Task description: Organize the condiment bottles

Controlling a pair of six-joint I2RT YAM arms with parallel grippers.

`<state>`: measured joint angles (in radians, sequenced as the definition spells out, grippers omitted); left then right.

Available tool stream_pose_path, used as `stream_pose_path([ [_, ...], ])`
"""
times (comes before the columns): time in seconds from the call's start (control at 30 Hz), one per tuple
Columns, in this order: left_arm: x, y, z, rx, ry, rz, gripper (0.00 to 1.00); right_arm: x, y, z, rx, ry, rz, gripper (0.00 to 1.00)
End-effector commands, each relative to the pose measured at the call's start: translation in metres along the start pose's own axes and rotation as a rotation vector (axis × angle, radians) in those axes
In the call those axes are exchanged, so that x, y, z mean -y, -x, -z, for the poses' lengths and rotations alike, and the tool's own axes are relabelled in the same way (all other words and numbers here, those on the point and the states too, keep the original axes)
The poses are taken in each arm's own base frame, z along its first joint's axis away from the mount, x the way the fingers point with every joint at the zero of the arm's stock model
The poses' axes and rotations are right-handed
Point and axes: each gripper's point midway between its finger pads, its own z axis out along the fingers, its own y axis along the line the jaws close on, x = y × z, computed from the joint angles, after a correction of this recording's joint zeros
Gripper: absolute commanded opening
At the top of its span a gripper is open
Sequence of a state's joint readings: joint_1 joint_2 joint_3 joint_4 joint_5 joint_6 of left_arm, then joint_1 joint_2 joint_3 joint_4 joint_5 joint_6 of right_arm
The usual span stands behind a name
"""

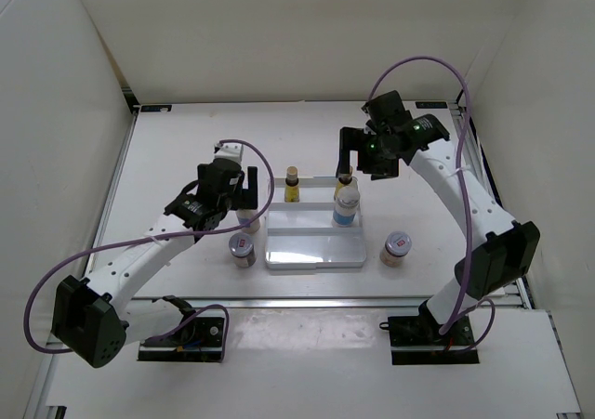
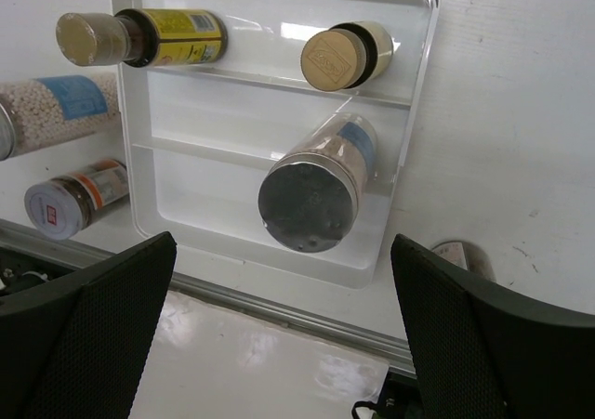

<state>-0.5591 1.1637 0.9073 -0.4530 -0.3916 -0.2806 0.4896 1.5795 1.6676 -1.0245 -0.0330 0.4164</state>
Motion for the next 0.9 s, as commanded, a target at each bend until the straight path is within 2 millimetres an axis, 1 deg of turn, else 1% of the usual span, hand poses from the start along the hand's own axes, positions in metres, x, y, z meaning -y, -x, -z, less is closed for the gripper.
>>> stream_pose_path([
  [0.0, 0.02, 0.007, 0.004, 0.019, -0.112, 0.011, 1.0, -0.002, -0.002, 0.006, 0.017, 0.014, 0.003, 1.0],
  [0.03, 0.019, 0.003, 0.003, 0.01, -0.109, 0.008, 1.0, -0.002, -0.002, 0.006, 0.017, 0.014, 0.003, 1.0],
  [0.1, 0.02, 0.002, 0.003, 0.008, -0.118, 0.007, 1.0, -0.004, -0.001, 0.004, 0.011, 0.021, 0.012, 1.0],
  [0.17, 0.021, -0.006, 0.001, -0.006, -0.125, 0.003, 1.0, -0.004, 0.001, -0.001, 0.004, 0.018, 0.022, 1.0],
  [0.2, 0.021, -0.006, 0.001, -0.006, -0.125, 0.003, 1.0, -0.007, 0.007, 0.004, 0.025, 0.027, 0.025, 1.0],
  [0.33, 0.023, -0.004, 0.001, 0.002, -0.137, -0.003, 1.0, -0.011, 0.014, -0.001, 0.02, 0.035, 0.034, 1.0],
  [0.37, 0.022, -0.008, 0.0, -0.006, -0.135, -0.015, 1.0, -0.011, 0.014, -0.001, 0.02, 0.035, 0.034, 1.0],
  [0.43, 0.023, -0.005, 0.0, 0.002, -0.137, -0.012, 0.95, -0.011, 0.014, -0.001, 0.02, 0.035, 0.034, 1.0],
  [0.47, 0.024, -0.006, 0.0, 0.0, -0.146, -0.012, 0.91, -0.011, 0.014, -0.001, 0.02, 0.035, 0.034, 1.0],
  [0.5, 0.024, -0.006, 0.0, 0.001, -0.146, -0.023, 0.82, -0.011, 0.014, -0.001, 0.02, 0.035, 0.034, 1.0],
  [0.63, 0.026, -0.004, 0.0, 0.008, -0.157, -0.02, 0.64, -0.01, 0.012, -0.001, 0.012, 0.032, 0.033, 1.0],
  [0.67, 0.025, -0.008, -0.001, 0.001, -0.155, -0.031, 0.62, -0.01, 0.012, -0.001, 0.012, 0.032, 0.033, 1.0],
  [0.7, 0.025, -0.008, -0.001, 0.001, -0.155, -0.032, 0.6, -0.01, 0.012, -0.001, 0.012, 0.032, 0.033, 1.0],
  [0.73, 0.025, -0.008, -0.001, 0.001, -0.155, -0.032, 0.55, -0.01, 0.012, -0.001, 0.012, 0.032, 0.033, 1.0],
  [0.77, 0.025, -0.008, -0.001, 0.001, -0.155, -0.032, 0.53, -0.01, 0.012, -0.001, 0.012, 0.032, 0.033, 1.0],
  [0.8, 0.025, -0.008, -0.001, 0.001, -0.155, -0.032, 0.47, -0.009, 0.011, -0.004, 0.003, 0.028, 0.032, 1.0],
  [0.87, 0.025, -0.008, -0.001, 0.001, -0.155, -0.042, 0.4, -0.009, 0.011, -0.004, 0.003, 0.028, 0.032, 1.0],
])
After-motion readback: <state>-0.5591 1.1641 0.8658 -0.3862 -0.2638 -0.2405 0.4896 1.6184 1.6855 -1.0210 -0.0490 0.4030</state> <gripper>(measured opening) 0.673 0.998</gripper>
